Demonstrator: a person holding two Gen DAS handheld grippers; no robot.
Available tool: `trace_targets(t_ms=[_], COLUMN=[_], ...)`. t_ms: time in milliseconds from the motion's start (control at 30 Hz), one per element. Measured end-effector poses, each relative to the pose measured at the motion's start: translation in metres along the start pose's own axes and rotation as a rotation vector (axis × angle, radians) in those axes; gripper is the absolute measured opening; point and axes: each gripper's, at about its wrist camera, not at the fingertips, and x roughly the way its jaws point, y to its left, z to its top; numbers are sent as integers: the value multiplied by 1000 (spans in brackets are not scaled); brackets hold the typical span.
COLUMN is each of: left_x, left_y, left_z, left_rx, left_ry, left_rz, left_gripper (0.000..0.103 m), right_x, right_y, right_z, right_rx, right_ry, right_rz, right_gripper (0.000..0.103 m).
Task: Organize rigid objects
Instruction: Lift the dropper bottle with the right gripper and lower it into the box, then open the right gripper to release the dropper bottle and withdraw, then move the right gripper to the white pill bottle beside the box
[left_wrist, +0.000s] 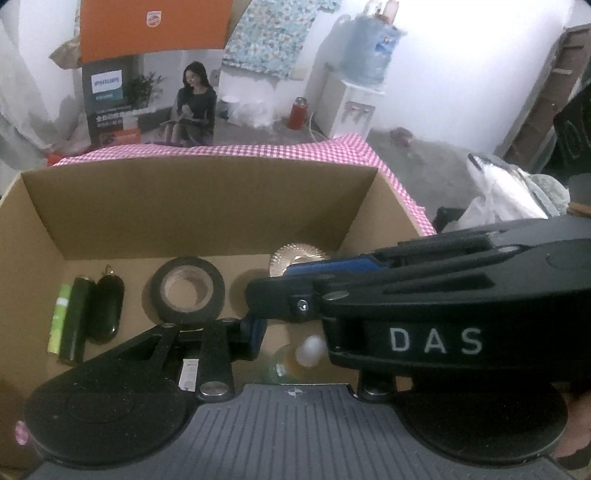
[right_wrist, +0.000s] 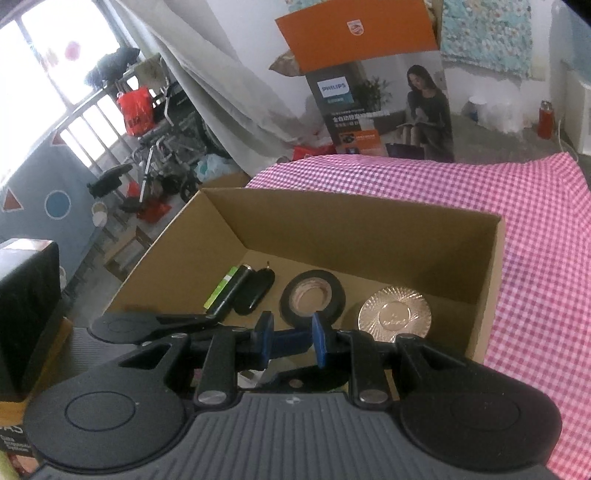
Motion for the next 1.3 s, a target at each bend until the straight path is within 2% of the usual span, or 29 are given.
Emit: trace_targets(t_ms=[167, 333, 367, 467, 533, 600, 833, 900, 1100, 1300], left_x=[-6, -25, -31, -52, -71, -86, -128, -134, -146, -153], left_y=[2, 0, -1, -5, -9, -11, -12, -9, 6, 21], left_z=[-4, -12, -14, -22, -31, -39, -72, -80, -101, -119], left_rx=[-2, 16, 22, 40, 50, 55, 41, 26, 3, 6], left_ry=[-13, -54, -65, -103, -136, -155, -192, -188, -182, -191], left_rz=[-3, -4, -7, -17, -22, -28, -4, 20, 99, 168], left_gripper=[45, 70, 72, 83, 94, 100, 103, 103, 103, 103], right_x=[-9, -30, -37, -62, -83, -101, -138, -140, -137, -126], right_y=[10, 15, 16, 21, 28, 36, 59, 67, 88, 98], right_z=[-3, -11, -13, -22, -31, -42, -79, -89, -112, -126], right_rx=[-34, -21, -16, 6, 6, 4, 10, 12, -9, 24], right_ry=[-21, -63, -76, -138, -194, -236, -341, -357, -361, -313], right_rz=[-30, -36, -40, -38, -36, -40, -41, -46, -64, -31], right_gripper=[27, 27, 29, 53, 56, 63, 83, 96, 99, 100])
